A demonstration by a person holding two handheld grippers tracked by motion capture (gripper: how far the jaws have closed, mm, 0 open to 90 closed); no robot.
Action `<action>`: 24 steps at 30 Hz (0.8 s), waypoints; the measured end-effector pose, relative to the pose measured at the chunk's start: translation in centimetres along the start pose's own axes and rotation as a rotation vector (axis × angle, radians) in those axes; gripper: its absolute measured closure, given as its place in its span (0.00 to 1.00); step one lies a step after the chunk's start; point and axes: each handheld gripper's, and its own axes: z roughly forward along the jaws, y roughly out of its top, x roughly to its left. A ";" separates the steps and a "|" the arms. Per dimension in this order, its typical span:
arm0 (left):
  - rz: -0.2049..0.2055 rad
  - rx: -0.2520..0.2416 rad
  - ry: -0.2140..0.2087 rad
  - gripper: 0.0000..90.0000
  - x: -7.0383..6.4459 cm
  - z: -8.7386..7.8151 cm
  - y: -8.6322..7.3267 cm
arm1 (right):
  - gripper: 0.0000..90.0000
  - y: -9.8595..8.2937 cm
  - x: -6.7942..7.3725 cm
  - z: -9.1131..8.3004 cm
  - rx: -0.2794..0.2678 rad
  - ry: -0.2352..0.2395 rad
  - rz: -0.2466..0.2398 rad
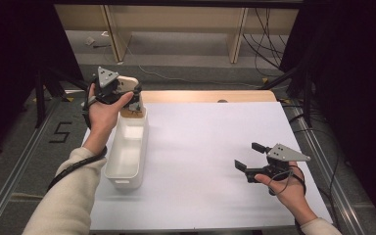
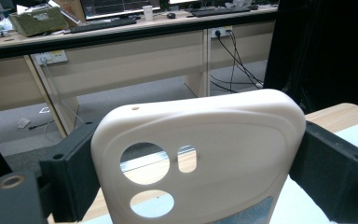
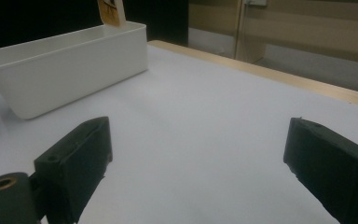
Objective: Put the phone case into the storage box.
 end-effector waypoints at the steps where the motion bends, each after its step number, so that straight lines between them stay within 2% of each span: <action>1: 0.003 0.002 0.000 0.12 0.0 0.1 0.0 | 0.10 0.0 0.0 0.0 0.002 0.001 -0.001; 24: -0.001 0.031 0.014 0.12 0.3 1.3 -0.6 | 0.10 0.0 0.0 0.0 -0.004 0.000 0.000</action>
